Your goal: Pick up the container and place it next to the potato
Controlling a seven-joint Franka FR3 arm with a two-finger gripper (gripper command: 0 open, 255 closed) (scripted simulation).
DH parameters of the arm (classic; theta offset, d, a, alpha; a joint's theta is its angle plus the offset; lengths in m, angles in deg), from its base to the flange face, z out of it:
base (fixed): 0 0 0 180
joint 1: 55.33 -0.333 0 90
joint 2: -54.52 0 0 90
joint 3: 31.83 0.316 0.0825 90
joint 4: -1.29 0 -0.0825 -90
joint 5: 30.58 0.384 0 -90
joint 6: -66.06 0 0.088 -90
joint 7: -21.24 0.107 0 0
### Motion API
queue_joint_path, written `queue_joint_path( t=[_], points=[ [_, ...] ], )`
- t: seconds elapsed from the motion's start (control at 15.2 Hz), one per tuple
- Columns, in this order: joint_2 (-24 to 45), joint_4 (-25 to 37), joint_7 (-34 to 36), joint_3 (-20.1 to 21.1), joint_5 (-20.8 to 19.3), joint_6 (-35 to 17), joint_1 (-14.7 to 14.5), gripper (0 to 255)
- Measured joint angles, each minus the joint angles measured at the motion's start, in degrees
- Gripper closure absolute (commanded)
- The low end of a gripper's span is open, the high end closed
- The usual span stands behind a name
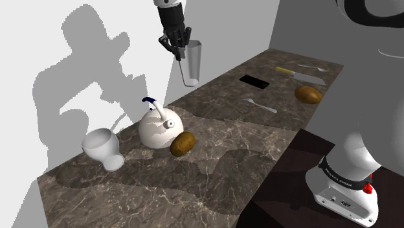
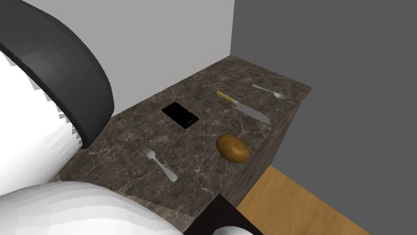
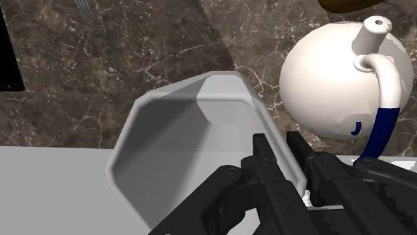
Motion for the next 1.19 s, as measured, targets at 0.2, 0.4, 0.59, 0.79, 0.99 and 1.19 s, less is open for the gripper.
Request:
queue_joint_path(
  t=[0.2,0.4,0.59,0.79,0.99,1.19],
  points=[
    [-0.51,-2.92,0.19,-0.02,0.00,-2.41,0.07,255],
    [-0.91,-5.93,0.62,0.05,-0.04,-4.98,-0.01,255],
    [-1.28,-8.76,0.79,0.02,-0.06,-7.44,0.06,255],
    [-1.53,-11.42,1.11,0.04,-0.11,-9.84,0.06,255],
    [-1.38,-13.47,1.35,0.04,-0.16,-12.02,0.06,255],
    [-0.97,-15.17,1.45,-0.01,-0.22,-14.13,0.15,255]
  ],
)
